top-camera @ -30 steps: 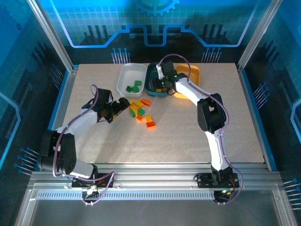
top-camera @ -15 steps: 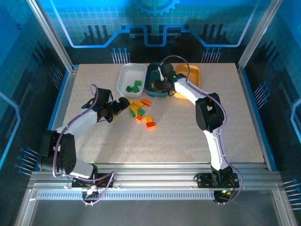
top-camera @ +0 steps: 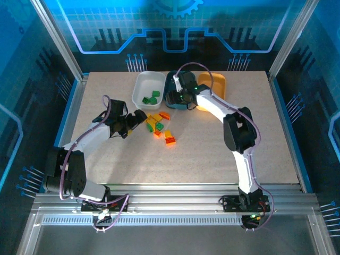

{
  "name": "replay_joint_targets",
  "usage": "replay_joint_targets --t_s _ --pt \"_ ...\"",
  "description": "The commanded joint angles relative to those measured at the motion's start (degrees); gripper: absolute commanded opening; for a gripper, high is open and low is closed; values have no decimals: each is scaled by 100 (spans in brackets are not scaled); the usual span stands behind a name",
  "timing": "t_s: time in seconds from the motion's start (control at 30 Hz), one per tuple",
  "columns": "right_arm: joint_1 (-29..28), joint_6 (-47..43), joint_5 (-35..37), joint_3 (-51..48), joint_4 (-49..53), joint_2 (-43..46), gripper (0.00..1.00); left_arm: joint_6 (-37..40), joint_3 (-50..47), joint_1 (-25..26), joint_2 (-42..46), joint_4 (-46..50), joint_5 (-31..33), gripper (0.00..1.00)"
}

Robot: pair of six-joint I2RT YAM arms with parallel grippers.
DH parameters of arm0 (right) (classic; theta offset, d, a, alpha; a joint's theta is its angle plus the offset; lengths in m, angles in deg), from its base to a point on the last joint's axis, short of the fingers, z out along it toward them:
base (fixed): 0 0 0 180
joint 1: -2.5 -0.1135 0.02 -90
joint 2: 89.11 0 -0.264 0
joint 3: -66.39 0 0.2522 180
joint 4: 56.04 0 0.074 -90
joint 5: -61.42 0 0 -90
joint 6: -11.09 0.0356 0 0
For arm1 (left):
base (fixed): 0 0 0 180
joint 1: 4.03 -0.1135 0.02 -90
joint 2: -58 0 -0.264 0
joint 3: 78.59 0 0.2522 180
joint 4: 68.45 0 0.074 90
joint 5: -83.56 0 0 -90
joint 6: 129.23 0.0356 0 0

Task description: Sort the legos into containers by color

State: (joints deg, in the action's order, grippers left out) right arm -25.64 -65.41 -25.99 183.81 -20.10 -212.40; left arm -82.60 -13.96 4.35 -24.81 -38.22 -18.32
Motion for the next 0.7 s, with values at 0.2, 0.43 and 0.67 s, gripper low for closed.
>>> replay_joint_targets --t_s 0.2,0.43,0.67 --pt "-655 605 571 -2967 -309 2516 84 -104 -351 187 339 -214 34 99" --pt "-1656 1246 531 -3746 -253 2544 86 -313 -623 298 448 -425 97 99" --pt "-2047 1546 938 -3308 34 1672 87 -435 -733 462 561 -435 167 99"
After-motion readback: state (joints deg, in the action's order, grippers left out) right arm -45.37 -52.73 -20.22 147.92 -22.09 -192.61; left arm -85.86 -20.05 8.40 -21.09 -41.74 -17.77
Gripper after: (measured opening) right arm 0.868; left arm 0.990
